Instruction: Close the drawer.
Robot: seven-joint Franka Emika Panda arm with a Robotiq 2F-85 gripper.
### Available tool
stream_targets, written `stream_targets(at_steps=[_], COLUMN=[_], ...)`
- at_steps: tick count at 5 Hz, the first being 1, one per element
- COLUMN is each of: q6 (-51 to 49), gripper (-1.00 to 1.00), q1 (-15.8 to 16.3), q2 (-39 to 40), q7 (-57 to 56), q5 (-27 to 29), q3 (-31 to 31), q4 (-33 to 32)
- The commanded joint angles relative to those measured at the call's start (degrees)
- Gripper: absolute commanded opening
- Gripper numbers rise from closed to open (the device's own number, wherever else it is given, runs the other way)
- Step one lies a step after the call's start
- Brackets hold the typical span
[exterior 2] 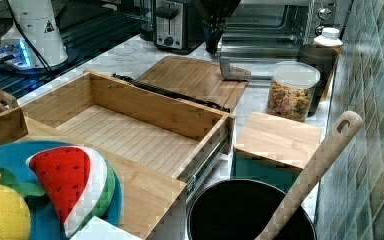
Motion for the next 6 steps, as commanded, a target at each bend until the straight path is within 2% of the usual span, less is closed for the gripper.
stream_targets(at_steps=[1,2,3,4,5,6], q6=[4.1,5.9,9.3,7.0,13.2,15.7], gripper=[-1.00,-1.00,-1.00,-1.00,-1.00,-1.00], q1=[-0.1,-1.4,-1.4,0.4,-0.1,-1.5], q2=[3.8,5.0,4.4,3.0,2.7,4.2], q7=[-2.1,-5.6,-5.1,-1.1,1.8,-0.3], q5=[-7.2,-8.7,-11.0,-15.9,-20.2,-20.3], q3=[-1.0,-1.4,-2.5,-4.1,-5.0,-5.5], q4=[-2.8,-3.5,-6.2,-6.7,-8.8,-8.2])
